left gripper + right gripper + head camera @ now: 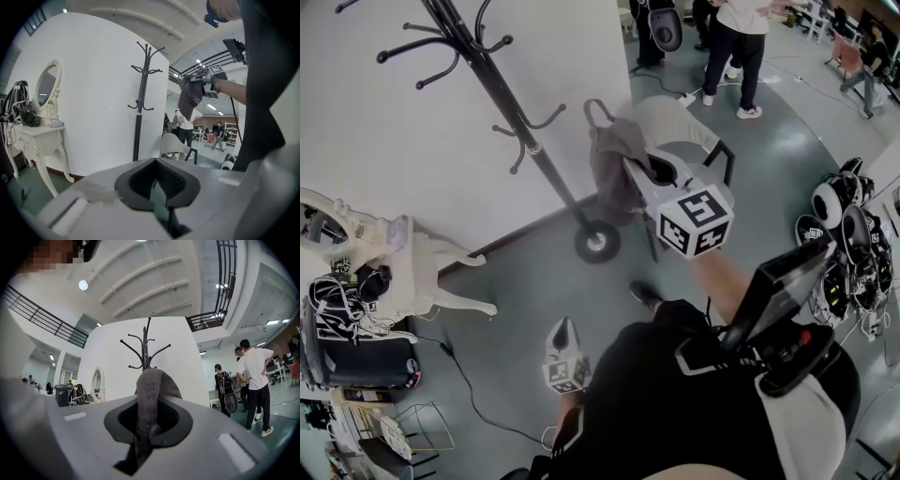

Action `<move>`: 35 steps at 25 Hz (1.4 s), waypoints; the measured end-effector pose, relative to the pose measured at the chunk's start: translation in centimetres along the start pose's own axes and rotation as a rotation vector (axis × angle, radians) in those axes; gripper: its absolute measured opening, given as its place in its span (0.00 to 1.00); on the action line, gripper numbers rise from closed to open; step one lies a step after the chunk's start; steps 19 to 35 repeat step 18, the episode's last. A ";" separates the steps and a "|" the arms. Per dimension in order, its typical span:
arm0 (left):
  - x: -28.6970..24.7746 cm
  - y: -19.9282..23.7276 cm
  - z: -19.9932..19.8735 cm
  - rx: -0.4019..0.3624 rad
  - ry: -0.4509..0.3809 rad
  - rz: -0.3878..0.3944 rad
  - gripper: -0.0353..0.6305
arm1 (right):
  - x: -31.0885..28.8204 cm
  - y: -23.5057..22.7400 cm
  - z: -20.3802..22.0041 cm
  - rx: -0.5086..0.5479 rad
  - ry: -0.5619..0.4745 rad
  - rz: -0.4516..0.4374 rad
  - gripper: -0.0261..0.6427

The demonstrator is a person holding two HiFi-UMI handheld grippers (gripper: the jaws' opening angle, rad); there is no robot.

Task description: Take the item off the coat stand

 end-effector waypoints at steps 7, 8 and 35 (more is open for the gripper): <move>-0.5 0.3 -0.4 -0.001 -0.010 -0.003 0.09 | -0.2 -0.3 0.2 0.000 0.001 0.000 0.08; -0.6 0.2 -0.4 -0.001 -0.009 -0.003 0.09 | -0.2 -0.4 0.2 -0.002 0.002 0.000 0.08; -1.3 -0.6 -0.3 -0.001 -0.003 0.002 0.09 | -0.3 -1.1 0.4 -0.001 0.011 -0.033 0.08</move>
Point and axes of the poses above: the fingertips, and each gripper's own axes: x backward along the fingers, y to its left, z out of its underside, the point moved 3 cm from there along x, backward along the fingers, and after that the axes turned 5 degrees about -y, right-handed, at the moved point
